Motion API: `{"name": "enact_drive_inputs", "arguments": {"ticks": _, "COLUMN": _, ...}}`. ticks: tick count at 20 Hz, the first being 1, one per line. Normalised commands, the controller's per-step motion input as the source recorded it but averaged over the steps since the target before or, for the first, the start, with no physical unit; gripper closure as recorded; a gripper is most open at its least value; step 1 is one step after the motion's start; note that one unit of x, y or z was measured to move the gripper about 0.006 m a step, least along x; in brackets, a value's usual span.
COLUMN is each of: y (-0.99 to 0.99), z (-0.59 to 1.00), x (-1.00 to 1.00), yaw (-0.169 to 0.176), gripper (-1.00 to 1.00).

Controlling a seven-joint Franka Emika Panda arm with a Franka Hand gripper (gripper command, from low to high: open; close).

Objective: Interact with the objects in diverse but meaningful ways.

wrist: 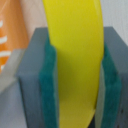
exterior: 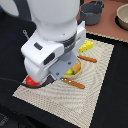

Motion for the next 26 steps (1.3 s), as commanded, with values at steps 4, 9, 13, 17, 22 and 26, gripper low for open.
{"name": "enact_drive_inputs", "arguments": {"ticks": 4, "y": 0.61, "z": 0.03, "x": -0.57, "yaw": 0.105, "gripper": 1.0}}
{"name": "enact_drive_inputs", "arguments": {"ticks": 9, "y": 0.56, "z": 0.0, "x": -0.68, "yaw": 0.083, "gripper": 1.0}}
{"name": "enact_drive_inputs", "arguments": {"ticks": 13, "y": 0.42, "z": 0.0, "x": -0.86, "yaw": 0.043, "gripper": 1.0}}
{"name": "enact_drive_inputs", "arguments": {"ticks": 17, "y": 0.18, "z": 0.0, "x": -1.0, "yaw": 0.001, "gripper": 1.0}}
{"name": "enact_drive_inputs", "arguments": {"ticks": 22, "y": 0.05, "z": 0.0, "x": -1.0, "yaw": 0.0, "gripper": 1.0}}
{"name": "enact_drive_inputs", "arguments": {"ticks": 26, "y": 0.05, "z": -0.06, "x": -1.0, "yaw": 0.0, "gripper": 1.0}}
